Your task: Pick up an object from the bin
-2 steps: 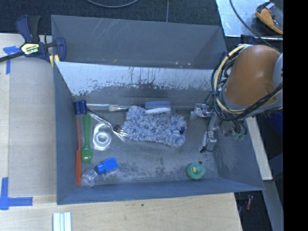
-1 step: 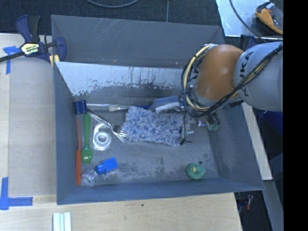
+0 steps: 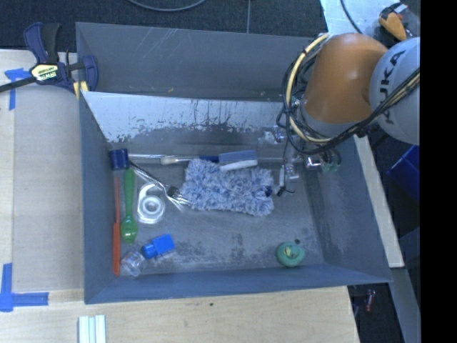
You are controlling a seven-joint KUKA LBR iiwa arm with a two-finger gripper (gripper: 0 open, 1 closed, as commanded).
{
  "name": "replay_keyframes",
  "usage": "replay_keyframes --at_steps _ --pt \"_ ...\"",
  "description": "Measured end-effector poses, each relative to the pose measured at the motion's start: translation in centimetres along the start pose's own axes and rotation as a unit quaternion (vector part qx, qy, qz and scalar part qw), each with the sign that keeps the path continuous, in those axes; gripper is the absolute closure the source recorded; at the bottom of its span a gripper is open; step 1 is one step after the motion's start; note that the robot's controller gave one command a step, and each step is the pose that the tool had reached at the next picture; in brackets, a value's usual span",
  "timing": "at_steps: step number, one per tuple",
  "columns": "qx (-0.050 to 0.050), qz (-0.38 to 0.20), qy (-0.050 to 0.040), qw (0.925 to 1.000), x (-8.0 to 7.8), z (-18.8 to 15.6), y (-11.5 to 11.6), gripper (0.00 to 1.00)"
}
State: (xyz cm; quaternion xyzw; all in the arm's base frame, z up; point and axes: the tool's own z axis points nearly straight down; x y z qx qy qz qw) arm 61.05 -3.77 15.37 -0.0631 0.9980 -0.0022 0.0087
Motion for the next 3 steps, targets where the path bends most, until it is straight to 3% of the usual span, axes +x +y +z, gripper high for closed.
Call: replay_keyframes --at_steps 1,2,3 --pt "-0.003 -0.055 0.0088 0.9984 1.6 5.4 1.2 0.00" --pt "0.001 -0.114 -0.0029 0.9935 1.5 8.2 0.9 0.00" --pt "-0.001 -0.162 0.0022 0.9868 0.4 8.1 2.0 1.00"
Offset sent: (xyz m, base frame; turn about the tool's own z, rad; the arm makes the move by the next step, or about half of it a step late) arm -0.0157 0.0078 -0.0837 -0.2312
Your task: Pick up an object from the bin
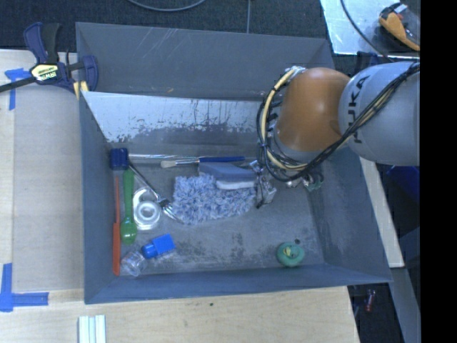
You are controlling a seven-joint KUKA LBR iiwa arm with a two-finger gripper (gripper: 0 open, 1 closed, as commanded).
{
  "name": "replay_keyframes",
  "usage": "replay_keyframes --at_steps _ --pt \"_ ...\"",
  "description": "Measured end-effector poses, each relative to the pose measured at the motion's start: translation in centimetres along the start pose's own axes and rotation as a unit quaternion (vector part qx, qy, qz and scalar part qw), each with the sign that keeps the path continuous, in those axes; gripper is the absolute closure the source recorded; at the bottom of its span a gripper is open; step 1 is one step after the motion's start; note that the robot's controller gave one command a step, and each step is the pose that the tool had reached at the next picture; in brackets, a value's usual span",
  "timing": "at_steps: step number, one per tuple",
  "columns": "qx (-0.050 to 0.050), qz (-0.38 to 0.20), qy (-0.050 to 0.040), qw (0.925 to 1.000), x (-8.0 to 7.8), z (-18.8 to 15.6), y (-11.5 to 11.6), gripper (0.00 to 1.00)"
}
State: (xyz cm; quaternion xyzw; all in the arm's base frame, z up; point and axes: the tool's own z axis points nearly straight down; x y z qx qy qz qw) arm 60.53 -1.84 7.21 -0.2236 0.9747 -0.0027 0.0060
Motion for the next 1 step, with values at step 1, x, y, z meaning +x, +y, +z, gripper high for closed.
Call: replay_keyframes --at_steps 1 --pt "0.000 0.000 0.0000 1.0000 0.00 0.00 0.00 1.00"
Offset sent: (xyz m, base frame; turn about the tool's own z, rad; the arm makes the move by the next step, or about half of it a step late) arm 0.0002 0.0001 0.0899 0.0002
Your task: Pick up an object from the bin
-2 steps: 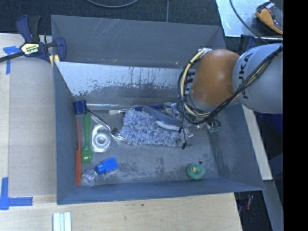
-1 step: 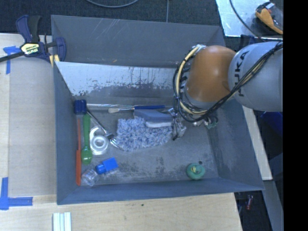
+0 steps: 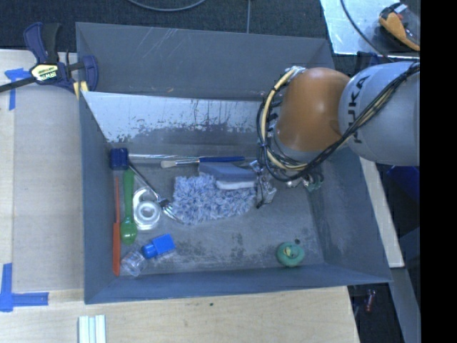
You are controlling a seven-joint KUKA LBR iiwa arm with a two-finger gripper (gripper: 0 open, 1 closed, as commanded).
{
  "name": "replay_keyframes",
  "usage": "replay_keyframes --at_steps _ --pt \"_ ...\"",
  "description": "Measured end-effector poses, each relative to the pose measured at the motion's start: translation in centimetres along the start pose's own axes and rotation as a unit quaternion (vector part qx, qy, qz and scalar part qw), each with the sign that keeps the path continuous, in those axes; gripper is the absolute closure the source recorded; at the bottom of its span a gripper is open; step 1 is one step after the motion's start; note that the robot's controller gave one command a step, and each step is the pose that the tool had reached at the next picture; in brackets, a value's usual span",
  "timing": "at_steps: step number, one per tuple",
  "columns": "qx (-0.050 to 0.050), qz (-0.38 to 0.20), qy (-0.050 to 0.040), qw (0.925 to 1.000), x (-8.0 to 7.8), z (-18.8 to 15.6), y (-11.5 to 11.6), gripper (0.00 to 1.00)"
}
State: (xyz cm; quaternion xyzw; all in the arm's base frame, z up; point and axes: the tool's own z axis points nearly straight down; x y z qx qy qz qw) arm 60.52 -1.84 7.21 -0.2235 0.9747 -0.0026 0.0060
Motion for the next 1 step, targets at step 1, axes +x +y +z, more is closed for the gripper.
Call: replay_keyframes --at_steps 1 --pt "-0.003 0.001 0.0052 1.0000 0.27 -2.90 0.18 1.00"
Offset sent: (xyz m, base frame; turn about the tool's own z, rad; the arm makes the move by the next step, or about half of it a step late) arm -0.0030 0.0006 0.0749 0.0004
